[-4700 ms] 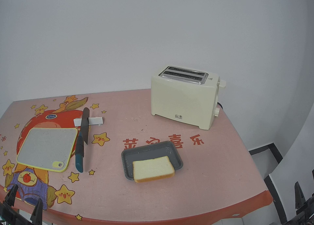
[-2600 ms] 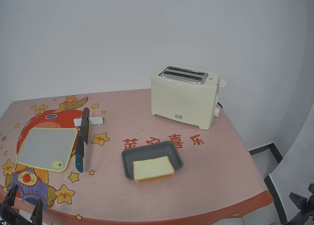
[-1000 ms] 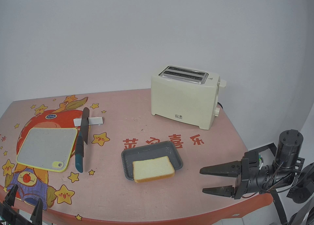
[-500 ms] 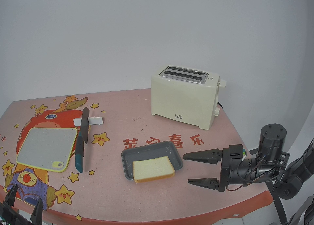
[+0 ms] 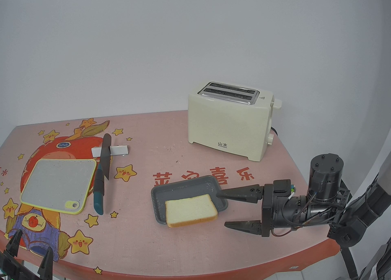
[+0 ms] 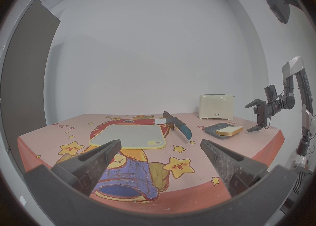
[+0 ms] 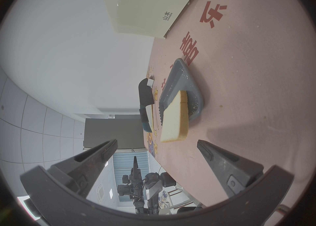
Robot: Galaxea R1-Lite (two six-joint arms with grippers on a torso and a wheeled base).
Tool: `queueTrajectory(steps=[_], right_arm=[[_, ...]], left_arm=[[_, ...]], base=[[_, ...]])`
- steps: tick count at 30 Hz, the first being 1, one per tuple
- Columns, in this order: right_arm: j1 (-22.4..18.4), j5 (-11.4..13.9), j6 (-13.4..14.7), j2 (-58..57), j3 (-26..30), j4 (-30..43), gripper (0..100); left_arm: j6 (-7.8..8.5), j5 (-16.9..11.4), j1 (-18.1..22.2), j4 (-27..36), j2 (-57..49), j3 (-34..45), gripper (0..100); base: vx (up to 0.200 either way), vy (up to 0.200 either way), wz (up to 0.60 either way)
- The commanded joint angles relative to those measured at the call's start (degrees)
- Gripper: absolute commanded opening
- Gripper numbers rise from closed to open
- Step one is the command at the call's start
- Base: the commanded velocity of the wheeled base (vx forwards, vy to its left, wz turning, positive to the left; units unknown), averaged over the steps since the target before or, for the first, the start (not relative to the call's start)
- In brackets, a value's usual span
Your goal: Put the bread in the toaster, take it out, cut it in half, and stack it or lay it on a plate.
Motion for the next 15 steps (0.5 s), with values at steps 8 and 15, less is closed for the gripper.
queueTrajectory(steps=[8,15], right_arm=[[0.83,0.00,0.03,3.69,-3.22,-0.06,100],[1.53,0.09,0.03,4.75,-4.62,-0.06,100]], left_arm=[[0.00,0.01,0.02,-0.07,0.01,0.92,100],[0.00,0.01,0.02,-0.07,0.01,0.92,100]], base=[[0.000,0.000,0.00],[0.000,0.000,0.00]])
